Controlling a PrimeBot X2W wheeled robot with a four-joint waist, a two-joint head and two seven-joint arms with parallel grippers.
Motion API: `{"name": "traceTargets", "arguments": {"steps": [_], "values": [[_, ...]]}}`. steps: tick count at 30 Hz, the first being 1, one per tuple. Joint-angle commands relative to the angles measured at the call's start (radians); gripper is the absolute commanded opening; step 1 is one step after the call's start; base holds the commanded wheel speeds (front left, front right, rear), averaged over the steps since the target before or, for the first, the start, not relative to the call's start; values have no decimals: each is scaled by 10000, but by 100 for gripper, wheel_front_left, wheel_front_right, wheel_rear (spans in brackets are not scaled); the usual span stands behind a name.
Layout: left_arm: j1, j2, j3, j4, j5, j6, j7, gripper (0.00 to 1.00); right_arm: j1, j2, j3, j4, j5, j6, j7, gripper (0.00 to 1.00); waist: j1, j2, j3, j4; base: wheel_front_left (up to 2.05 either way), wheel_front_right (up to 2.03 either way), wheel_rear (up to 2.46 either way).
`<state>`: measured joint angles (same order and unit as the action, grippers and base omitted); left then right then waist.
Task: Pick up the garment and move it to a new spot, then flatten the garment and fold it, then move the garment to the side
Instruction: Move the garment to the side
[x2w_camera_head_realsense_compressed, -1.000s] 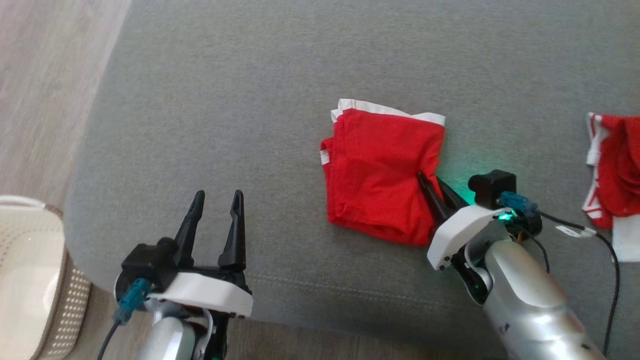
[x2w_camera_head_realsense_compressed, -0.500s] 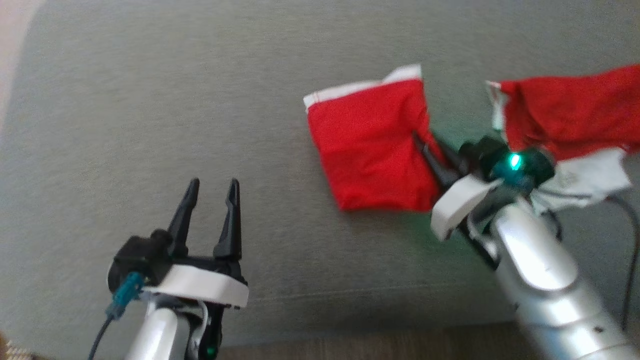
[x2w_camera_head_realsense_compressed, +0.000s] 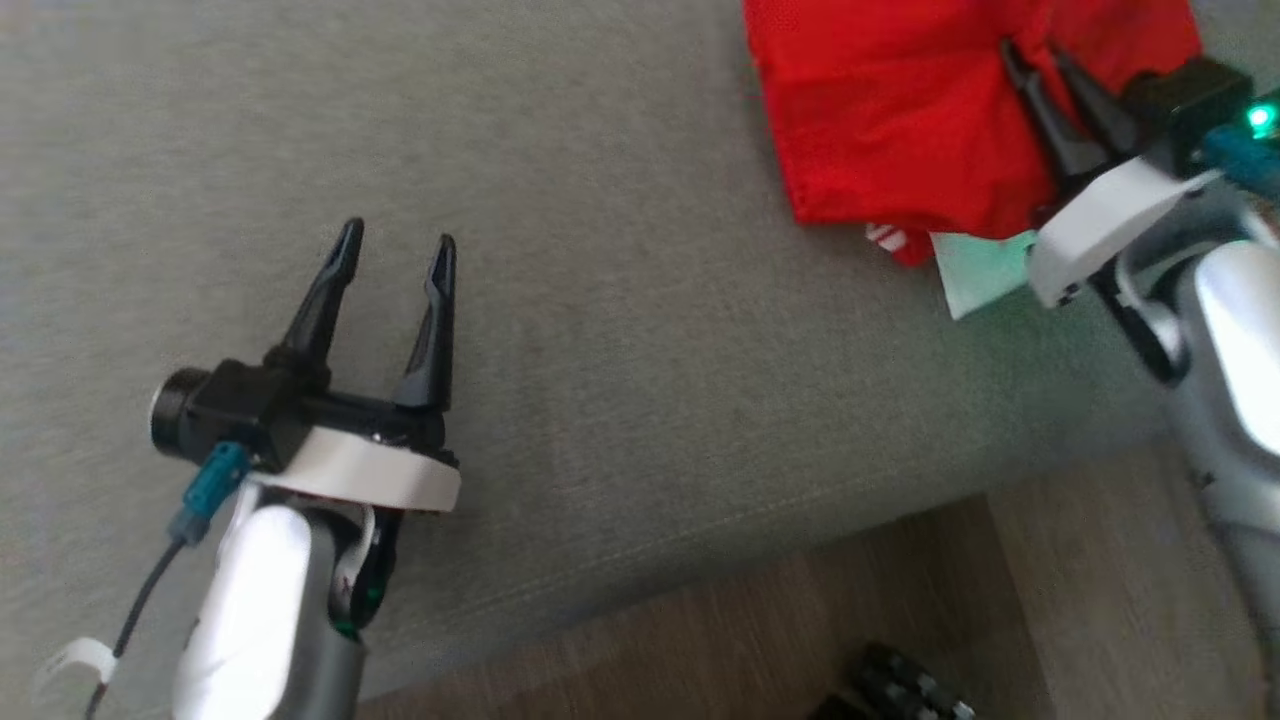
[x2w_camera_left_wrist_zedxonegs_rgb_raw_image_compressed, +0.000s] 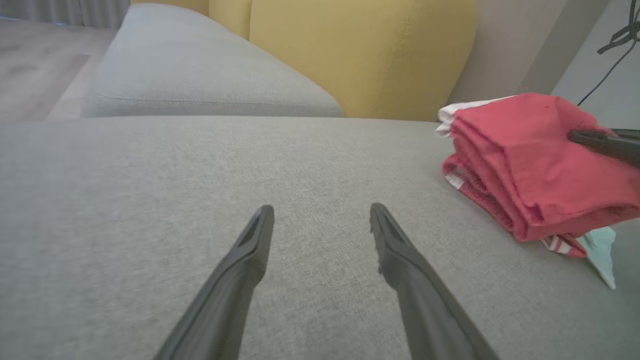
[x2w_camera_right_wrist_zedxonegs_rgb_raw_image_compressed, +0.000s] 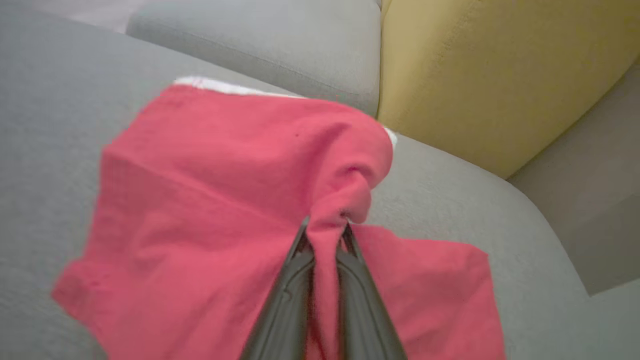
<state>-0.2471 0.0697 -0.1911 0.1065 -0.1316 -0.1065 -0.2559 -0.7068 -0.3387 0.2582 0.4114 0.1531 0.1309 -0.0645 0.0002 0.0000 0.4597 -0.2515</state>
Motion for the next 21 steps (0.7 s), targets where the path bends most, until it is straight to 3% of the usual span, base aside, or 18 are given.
{"name": "traceTargets", "arguments": {"steps": [1, 12, 21], "values": [[-256, 167, 274, -258, 86, -22, -59, 100, -106, -249, -40, -233, -9, -2, 27, 0, -2, 0, 768, -707, 0, 0, 0], [-439, 574, 328, -307, 278, -183, -59, 100, -149, -438, -1195, -305, -1040, -2, -5, 0, -2, 0, 1573, -957, 0, 0, 0], [-439, 505, 292, -279, 264, -215, -59, 100, 382, -35, -1888, -812, -1550, -2, 110, 0, -2, 0, 1563, -828, 0, 0, 0]]}}
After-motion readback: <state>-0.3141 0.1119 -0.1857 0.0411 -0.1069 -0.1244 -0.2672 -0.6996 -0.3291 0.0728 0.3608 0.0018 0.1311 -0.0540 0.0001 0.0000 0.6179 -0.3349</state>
